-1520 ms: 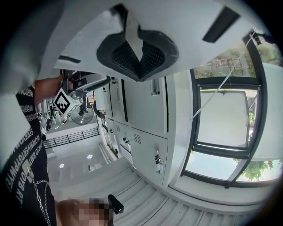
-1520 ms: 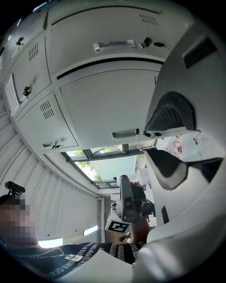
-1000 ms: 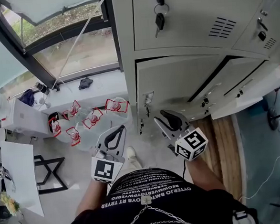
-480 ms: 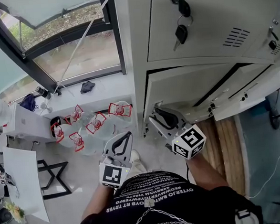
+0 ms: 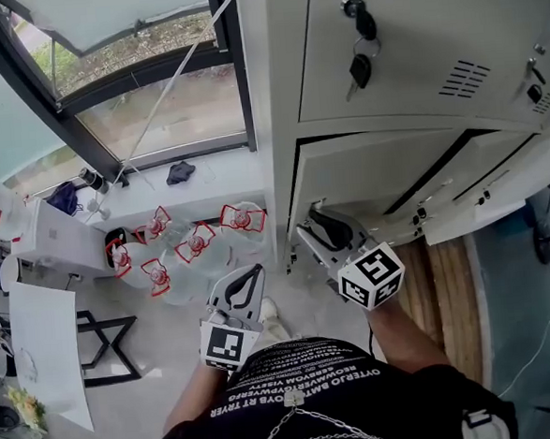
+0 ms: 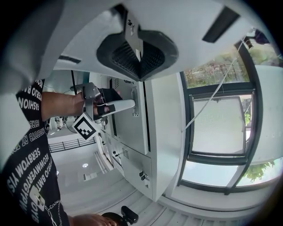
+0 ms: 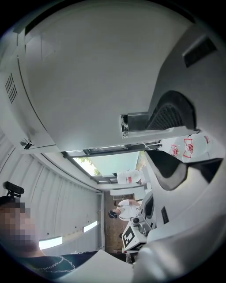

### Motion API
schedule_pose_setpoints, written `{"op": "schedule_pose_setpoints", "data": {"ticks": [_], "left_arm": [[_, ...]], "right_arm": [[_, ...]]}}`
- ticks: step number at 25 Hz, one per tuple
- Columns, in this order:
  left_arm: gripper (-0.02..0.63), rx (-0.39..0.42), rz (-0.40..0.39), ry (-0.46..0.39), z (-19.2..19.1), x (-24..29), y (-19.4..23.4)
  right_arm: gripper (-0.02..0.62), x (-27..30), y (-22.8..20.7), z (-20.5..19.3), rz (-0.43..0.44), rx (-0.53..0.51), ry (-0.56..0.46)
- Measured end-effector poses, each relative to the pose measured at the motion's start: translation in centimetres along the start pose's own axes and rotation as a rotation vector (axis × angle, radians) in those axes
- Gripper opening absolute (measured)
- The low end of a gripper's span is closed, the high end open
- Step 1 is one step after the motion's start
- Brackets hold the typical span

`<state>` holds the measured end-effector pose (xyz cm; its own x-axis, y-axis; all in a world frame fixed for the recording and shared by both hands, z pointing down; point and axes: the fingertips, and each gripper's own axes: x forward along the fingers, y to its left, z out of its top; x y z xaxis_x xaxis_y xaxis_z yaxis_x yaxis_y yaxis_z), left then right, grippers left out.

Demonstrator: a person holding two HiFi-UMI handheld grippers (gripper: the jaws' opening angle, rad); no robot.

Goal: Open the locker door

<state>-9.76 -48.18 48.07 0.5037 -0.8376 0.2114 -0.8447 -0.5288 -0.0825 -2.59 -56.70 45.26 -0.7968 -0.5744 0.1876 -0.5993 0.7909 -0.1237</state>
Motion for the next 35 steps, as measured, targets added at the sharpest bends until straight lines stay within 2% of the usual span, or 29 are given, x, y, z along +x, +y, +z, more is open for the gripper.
{"op": "schedule_pose_setpoints", "data": {"ticks": [6,16,27,35], "left_arm": [[-0.006,-0.004,0.001,0.005,-0.2,-0.6,-1.4],[-0.006,-0.024,0.031,0.016,-0.8,-3.2,-3.3],[-0.006,-0.005,0.045,-0.018,0.6,-5.4,-5.8],[-0.006,-0.007,0.069,-0.018,0.2,-7.1,-7.3]], "right_arm": [[0.130,0.4,1.8,1.1,0.043,-0.060,-0.019],[0.150,-0.2,0.8,0.0,-0.029,-0.063,0.042],[0.169,1.4,0.7,-0.2,-0.079,-0.048,0.079],[0.163,-1.4,2.3,-0.9,-0.065,-0.046,0.070]]}}
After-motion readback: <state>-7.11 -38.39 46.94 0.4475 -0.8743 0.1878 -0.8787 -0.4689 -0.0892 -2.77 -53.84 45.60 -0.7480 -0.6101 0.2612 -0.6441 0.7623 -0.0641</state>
